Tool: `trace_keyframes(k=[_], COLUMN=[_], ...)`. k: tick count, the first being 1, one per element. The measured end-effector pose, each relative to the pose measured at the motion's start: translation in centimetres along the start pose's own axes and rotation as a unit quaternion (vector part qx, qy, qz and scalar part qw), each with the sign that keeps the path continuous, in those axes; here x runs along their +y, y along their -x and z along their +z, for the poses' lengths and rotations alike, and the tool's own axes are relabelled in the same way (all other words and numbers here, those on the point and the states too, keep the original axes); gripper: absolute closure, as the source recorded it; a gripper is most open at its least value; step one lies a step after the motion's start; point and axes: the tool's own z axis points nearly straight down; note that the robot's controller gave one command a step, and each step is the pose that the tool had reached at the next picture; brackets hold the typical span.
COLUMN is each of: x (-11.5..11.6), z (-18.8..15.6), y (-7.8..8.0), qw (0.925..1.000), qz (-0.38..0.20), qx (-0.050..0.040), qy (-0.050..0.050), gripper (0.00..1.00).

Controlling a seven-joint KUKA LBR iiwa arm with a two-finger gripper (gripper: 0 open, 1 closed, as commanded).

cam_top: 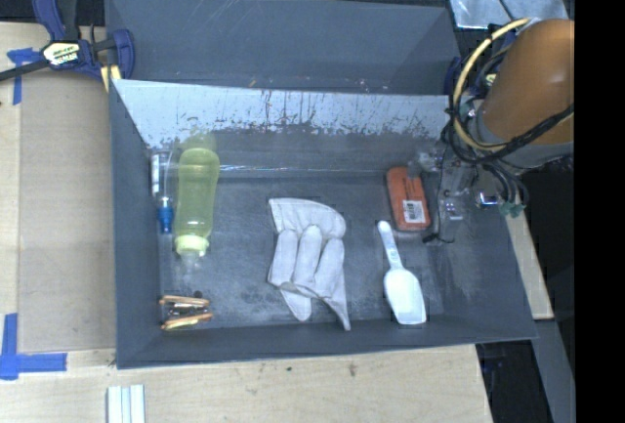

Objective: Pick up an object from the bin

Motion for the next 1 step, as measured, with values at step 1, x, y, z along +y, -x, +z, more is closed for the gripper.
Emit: trace_keyframes(k=[1], x=[1.50], z=[4.95], y=[0.19], qw=[0.9995], qz=[-0.030], qx=[0.0027], qy=[0.001], gripper=[0.00])
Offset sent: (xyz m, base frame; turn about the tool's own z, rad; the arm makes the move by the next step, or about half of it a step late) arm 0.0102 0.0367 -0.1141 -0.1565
